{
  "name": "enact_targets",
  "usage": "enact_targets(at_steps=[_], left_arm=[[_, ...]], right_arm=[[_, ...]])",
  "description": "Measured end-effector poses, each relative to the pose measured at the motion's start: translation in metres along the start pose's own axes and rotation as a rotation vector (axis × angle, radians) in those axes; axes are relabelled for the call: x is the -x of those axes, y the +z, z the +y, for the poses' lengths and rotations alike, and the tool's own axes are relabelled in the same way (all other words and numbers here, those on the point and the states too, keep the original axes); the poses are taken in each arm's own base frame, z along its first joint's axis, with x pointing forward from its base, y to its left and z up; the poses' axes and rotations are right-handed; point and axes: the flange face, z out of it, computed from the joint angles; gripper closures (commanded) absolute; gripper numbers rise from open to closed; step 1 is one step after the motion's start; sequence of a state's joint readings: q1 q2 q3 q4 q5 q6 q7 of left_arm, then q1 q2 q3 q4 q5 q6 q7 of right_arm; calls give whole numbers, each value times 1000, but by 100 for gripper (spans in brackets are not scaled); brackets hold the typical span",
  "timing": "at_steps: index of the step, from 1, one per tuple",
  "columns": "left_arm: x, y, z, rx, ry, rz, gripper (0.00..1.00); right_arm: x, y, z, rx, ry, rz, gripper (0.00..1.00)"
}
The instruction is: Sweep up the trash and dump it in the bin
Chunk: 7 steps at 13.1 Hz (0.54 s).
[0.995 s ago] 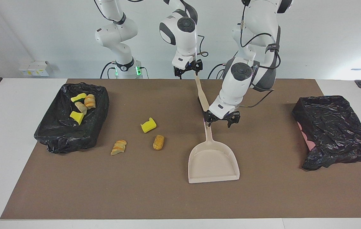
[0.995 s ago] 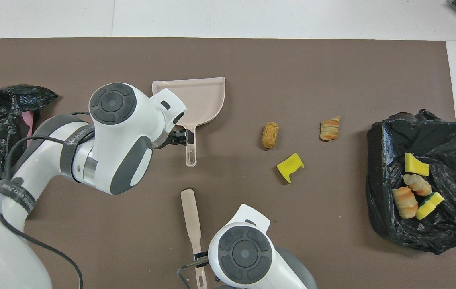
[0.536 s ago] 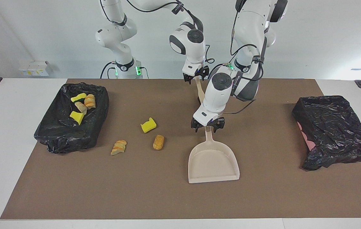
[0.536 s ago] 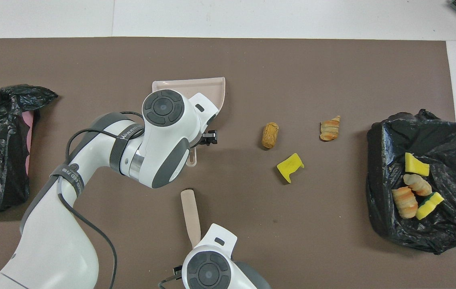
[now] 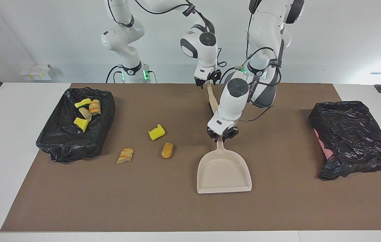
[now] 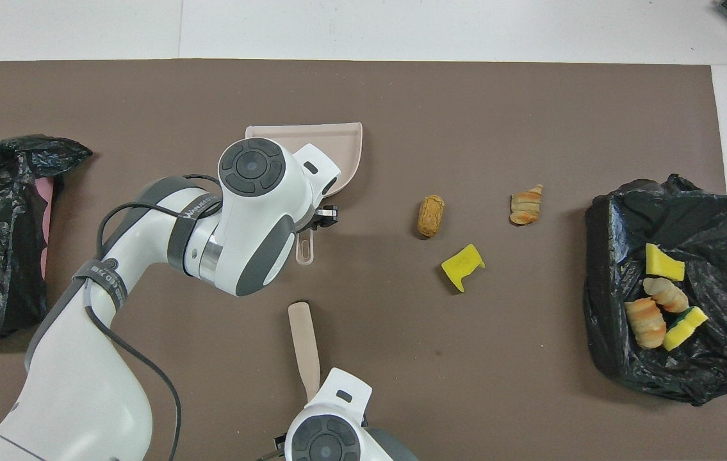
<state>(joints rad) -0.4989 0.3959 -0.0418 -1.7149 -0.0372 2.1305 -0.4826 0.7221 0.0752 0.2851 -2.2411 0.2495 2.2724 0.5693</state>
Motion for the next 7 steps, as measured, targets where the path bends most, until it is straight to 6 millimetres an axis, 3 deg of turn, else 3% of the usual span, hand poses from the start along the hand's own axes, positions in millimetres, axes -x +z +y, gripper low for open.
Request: enact_targets(at_steps=[1,3,7], left_arm=[[-5,-5,-8,-16,-8,-10,100],[-20,-25,-30,-30,-29,-21,100],[-47,-61,-73,-31,17,-23,100]], right_arm=[[0,2,0,-1,1,1,66],[0,3,0,0,0,0,89],[3,3,-4,-1,-9,4,100]])
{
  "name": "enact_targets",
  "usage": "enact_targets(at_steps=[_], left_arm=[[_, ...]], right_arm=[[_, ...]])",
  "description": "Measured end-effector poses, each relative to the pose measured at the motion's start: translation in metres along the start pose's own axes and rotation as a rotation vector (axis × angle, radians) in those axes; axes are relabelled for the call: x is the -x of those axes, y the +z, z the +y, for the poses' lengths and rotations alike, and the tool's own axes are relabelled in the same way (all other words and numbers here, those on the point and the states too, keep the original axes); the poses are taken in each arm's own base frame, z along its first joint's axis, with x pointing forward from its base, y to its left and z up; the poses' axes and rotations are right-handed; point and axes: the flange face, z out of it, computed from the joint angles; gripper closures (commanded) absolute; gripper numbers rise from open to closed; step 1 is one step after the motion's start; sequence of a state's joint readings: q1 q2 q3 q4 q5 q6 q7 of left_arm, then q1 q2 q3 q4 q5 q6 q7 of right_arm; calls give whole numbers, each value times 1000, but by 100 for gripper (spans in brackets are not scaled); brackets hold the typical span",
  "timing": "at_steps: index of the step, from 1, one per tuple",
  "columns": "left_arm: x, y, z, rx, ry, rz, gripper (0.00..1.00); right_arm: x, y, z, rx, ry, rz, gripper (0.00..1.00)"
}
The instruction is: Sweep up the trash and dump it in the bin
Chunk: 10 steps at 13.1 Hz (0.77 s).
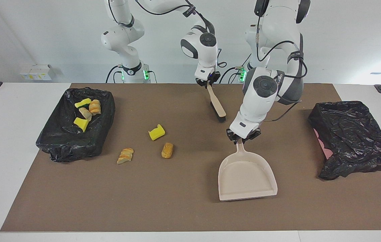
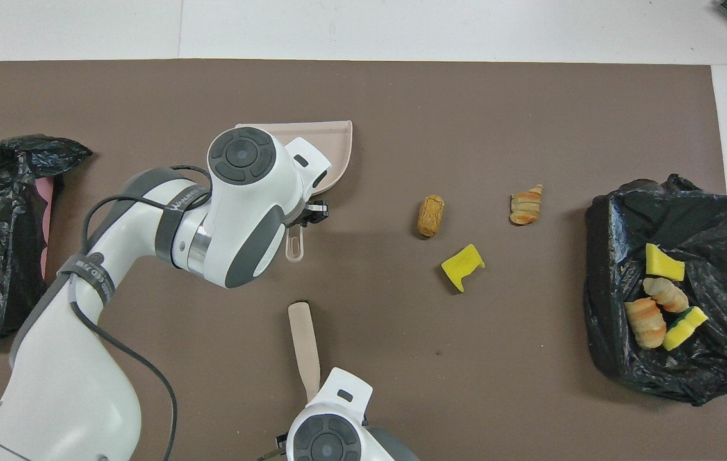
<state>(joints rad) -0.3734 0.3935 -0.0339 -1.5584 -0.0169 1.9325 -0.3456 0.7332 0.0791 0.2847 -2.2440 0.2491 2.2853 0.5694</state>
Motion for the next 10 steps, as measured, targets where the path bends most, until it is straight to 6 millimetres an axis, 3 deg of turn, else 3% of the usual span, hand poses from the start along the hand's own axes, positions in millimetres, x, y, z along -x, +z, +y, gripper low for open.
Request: enact_targets(at_steps=[4,7,10], left_arm=[[-14,-19,-50,-7,188,-41,100],[-21,-21,-72,-1,359,-39,100],[-26,-23,-79,1,481,-11,100]], right_arm=[[-2,-8,-2,-9,-1,14,100],[1,-17,0,32,40,34,100],[13,-64,21,109,109,34,100]])
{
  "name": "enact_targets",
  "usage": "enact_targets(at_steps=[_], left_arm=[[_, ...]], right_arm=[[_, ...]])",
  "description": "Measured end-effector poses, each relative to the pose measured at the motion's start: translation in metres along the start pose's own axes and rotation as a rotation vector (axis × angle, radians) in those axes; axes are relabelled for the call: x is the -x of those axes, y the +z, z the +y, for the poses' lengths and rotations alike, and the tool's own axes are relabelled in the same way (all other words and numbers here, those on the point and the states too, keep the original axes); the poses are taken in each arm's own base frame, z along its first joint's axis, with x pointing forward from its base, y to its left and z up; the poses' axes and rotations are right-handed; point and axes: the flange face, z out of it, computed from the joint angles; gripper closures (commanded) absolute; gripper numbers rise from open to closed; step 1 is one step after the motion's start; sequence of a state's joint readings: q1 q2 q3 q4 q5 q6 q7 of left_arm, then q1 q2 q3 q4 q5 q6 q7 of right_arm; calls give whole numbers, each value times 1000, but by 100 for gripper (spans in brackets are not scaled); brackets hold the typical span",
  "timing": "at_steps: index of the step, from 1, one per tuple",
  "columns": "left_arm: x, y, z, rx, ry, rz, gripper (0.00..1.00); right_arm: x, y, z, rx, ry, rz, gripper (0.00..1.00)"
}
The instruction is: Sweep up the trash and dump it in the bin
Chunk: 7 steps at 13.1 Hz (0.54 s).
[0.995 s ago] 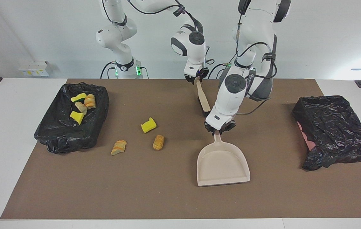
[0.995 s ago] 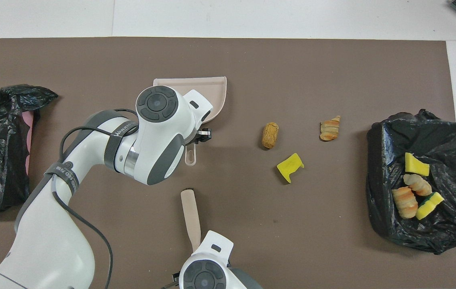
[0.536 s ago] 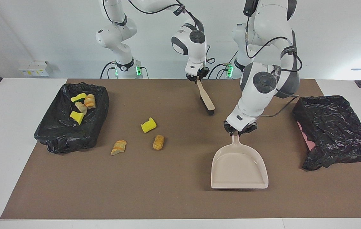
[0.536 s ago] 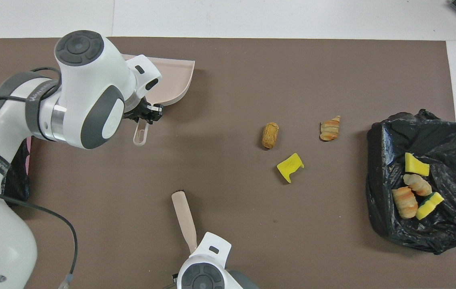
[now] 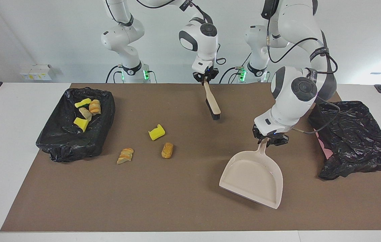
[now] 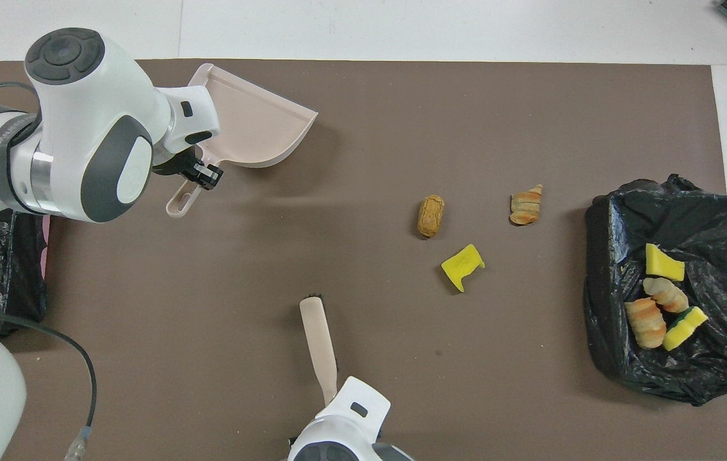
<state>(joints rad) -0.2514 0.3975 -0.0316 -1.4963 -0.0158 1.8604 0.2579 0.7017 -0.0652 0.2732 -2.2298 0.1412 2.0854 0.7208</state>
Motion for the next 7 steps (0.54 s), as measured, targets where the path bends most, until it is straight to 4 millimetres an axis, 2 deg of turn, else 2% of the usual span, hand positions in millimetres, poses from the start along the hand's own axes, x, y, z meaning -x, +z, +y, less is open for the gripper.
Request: enact_targets(at_steps=[1,3,5,7], left_arm=[[0,0,-1,-1,12,4,100],[-1,-1,-1,-9,32,8,100],[-1,1,0,-15,64,2,100],[1,8,-1,-27,175,-18,100]], right_arm=[[1,-20,19,47,14,4,100],[-2,-44,54,125,61,23,100],[-18,-52,87,175,121,28,100],[-40,-51,123,242,176,37,100]])
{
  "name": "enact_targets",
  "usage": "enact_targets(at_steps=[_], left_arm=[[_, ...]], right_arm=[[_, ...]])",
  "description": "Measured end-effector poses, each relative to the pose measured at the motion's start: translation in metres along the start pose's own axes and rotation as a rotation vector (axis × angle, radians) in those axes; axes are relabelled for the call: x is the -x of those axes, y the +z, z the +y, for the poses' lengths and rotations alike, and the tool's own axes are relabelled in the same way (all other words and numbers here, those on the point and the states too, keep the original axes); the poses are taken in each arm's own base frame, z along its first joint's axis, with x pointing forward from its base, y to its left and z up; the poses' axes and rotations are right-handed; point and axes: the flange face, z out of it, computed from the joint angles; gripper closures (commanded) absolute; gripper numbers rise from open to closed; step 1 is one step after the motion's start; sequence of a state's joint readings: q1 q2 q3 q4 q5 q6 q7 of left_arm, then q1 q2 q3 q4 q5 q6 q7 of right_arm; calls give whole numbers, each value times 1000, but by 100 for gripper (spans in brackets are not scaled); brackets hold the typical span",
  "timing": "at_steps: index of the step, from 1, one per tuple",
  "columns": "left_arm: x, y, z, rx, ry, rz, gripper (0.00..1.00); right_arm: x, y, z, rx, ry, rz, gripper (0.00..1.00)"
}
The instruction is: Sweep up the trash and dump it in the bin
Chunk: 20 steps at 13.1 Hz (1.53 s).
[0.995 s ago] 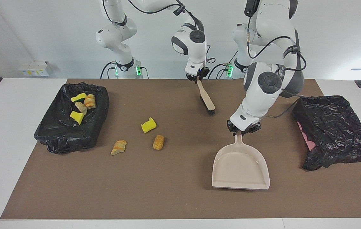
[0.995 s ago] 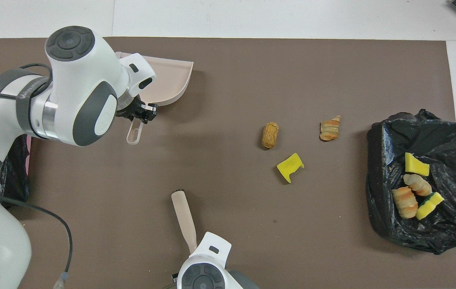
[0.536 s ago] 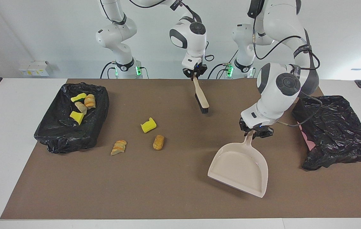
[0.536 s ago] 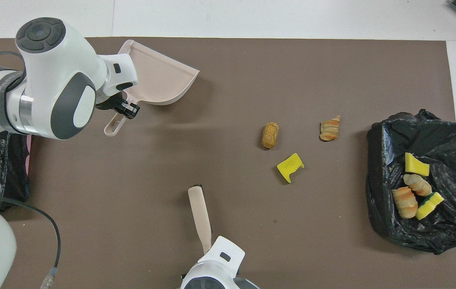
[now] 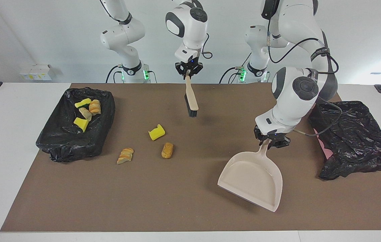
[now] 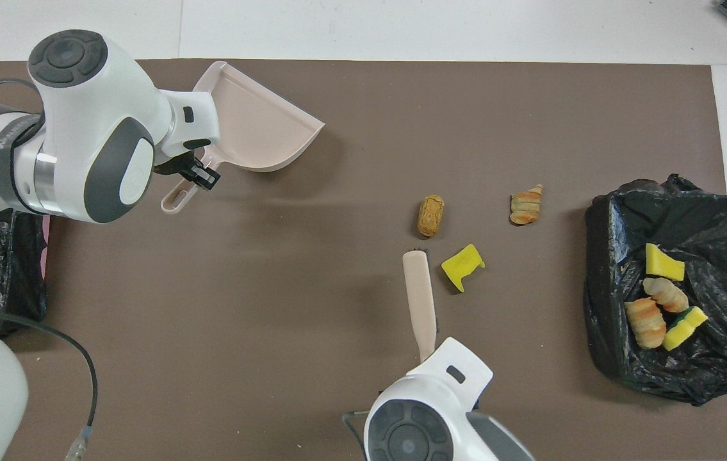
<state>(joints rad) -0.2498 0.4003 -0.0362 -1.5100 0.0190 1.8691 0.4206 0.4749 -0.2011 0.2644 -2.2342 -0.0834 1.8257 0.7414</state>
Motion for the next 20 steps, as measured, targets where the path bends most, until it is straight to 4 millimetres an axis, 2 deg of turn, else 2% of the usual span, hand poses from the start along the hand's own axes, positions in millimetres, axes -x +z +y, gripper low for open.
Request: enact_targets(at_steps=[4,7,10,12,16,17,19,20], left_arm=[[4,4,-6,-75,286,-58,100],[8,14,-1,-60,506,-89,100],[24,31,13,-18,666,-134,100],[34,39,32,-5,724,-148,100],[47,56,92,-34,821,-125,100],[51,59,101,-41,835,-118,100],[57,60,118,-49,839,-115,100],[60,61,127,-51,822,-117,100]], right_arm=[[-65,30,65,95,70,-6,100],[-122,57,137,65,98,-58,100],[-145,76,177,62,136,-95,100],[-153,93,186,67,145,-114,100],[-167,134,183,54,129,-143,100],[-168,140,180,53,119,-152,100],[-165,141,159,42,82,-156,100],[-159,137,137,22,56,-161,100]])
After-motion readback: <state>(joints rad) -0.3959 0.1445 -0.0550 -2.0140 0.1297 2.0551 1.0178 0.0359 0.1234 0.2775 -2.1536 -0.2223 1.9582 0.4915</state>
